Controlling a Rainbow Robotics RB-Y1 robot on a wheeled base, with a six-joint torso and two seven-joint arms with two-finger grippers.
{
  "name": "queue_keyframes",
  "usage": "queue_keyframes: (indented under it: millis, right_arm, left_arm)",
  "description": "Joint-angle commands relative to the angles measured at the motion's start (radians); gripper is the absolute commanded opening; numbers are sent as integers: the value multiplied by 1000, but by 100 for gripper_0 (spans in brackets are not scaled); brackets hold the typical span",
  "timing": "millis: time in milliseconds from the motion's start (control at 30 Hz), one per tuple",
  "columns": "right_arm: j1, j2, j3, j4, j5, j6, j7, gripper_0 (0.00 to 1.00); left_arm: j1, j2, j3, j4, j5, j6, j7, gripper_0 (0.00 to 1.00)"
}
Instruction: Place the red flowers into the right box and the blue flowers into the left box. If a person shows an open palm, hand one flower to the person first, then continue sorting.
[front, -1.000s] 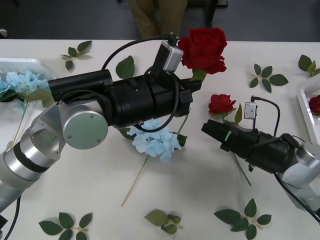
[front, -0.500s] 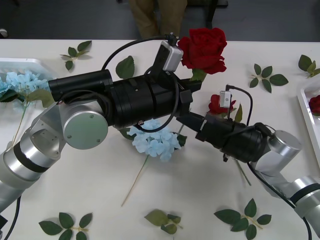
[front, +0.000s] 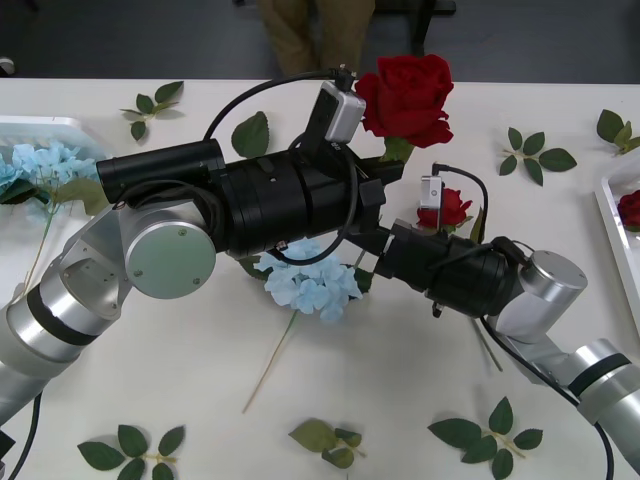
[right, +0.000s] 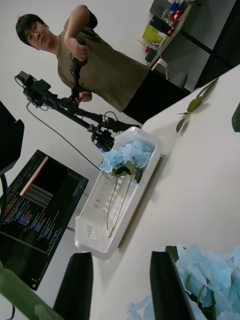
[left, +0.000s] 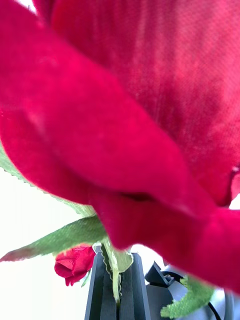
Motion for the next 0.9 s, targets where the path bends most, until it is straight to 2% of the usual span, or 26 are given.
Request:
queue_keyframes:
  millis: [33, 100, 133, 167, 200, 233, 633, 767, 900]
  right_arm:
    - [-38, 37, 10, -21, -9, -18, -12, 0]
    - [-40, 37, 10, -21, -11, -18, -12, 0]
    - [-40, 37, 10, -21, -15, -18, -12, 0]
    - [-40, 37, 10, -19, -18, -18, -12, 0]
    - [-40, 37, 10, -21, -20, -18, -12, 0]
    - [-40, 35, 10, -21, -25, -18, -12, 0]
    - [-38, 8, 2, -21, -46, -18, -12, 0]
    - [-19, -61, -2, -21, -48, -17, -12, 0]
    - [8, -181, -18, -21, -71, -8, -12, 0]
  left_arm:
    - [14, -10, -1, -12, 8, -22, -40, 0]
    - [17, -8, -1, -12, 13, -30, -40, 0]
    - [17, -10, -1, -12, 21, -32, -42, 13]
    - [17, -8, -1, -12, 25, -35, -42, 57]
    - [19, -8, 1, -12, 25, -41, -40, 94]
    - [19, -7, -1, -12, 25, -50, -40, 100]
    - [25, -2, -1, -12, 42, -61, -40, 100]
    - [39, 12, 1, -10, 65, -61, -36, 100]
    - [71, 91, -1, 25, 139, -19, -28, 100]
